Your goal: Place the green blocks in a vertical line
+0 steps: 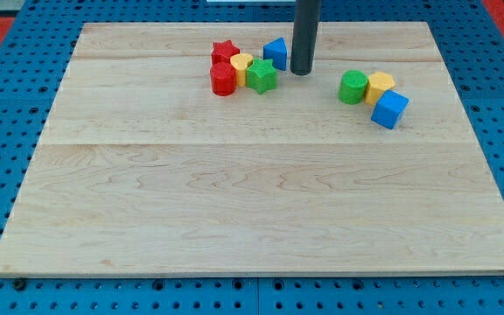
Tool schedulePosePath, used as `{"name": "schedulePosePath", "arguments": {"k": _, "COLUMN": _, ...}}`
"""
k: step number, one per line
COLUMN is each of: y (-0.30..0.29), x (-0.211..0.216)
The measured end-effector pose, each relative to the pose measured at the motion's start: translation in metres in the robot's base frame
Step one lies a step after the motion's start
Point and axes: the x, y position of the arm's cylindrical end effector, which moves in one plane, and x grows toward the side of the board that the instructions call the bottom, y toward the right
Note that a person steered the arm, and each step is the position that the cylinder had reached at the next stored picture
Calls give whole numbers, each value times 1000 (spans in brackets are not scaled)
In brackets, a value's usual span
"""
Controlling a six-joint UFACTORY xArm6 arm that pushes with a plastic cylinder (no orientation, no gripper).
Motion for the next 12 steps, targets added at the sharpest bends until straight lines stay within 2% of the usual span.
{"name": "schedulePosePath", "arguments": {"k": 1, "y": -28, "x": 0}}
{"name": "schedulePosePath", "arguments": {"k": 3, "y": -23, "x": 3}}
{"name": "schedulePosePath", "arguments": {"k": 5, "y": -38, "x": -29}}
{"name": "schedulePosePath", "arguments": {"k": 6, "y": -60, "x": -27}}
{"name": "schedulePosePath", "arguments": {"k": 8, "y": -62, "x": 62}}
{"name": "schedulePosePath", "arguments": {"k": 9, "y": -29, "x": 52}}
{"name": "schedulePosePath", "arguments": {"k": 10, "y": 22, "x": 83}}
{"name": "schedulePosePath", "arguments": {"k": 11, "y": -4, "x": 118}}
{"name": "schedulePosePath", "arguments": {"k": 12, "y": -48, "x": 93}}
